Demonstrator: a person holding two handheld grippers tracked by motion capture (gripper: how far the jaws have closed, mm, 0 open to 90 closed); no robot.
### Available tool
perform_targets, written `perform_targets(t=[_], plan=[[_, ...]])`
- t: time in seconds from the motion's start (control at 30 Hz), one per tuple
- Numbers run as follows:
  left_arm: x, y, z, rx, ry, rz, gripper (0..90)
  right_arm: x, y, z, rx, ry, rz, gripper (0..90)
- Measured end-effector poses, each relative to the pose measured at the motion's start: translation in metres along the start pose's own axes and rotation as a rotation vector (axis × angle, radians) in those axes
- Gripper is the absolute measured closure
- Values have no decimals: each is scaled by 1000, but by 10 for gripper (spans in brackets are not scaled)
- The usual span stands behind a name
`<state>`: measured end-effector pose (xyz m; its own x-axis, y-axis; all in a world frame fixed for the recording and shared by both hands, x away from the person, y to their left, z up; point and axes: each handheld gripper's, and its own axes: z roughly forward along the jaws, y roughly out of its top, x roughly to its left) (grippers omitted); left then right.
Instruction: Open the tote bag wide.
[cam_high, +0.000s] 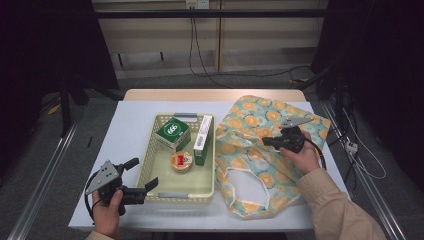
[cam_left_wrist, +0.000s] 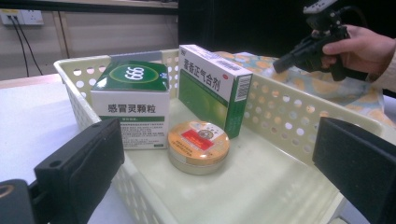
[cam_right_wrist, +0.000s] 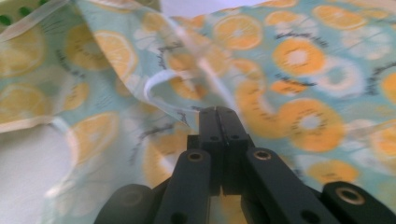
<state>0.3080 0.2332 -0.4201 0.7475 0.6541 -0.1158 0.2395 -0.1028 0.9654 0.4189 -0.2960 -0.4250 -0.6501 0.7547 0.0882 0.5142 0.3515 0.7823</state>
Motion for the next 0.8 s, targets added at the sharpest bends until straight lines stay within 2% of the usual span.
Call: perform_targets(t=[0.17,0.27,0.37,0.57,0.7,0.77,0.8], plan=[[0,0,1,1,-1,-1,21,-24,4,-2,-12,-58,46,900],[0,0,1,1,-1,0,21,-34,-2,3,10,-88,70,900],[0,-1,1,3,1,-3,21,-39,-11,10,59,-110,71,900],[1,-1,1,6,3,-4,21,-34,-22,16,106,-110,46,850],[1,-2,2,7,-3,-3,21,-30,-25,13,110,-111,44,723],[1,-2,2,8,-1,-3,21,-27,-24,10,86,-125,42,681],[1,-2,2,7,-3,-3,21,-25,-24,9,75,-116,49,640]])
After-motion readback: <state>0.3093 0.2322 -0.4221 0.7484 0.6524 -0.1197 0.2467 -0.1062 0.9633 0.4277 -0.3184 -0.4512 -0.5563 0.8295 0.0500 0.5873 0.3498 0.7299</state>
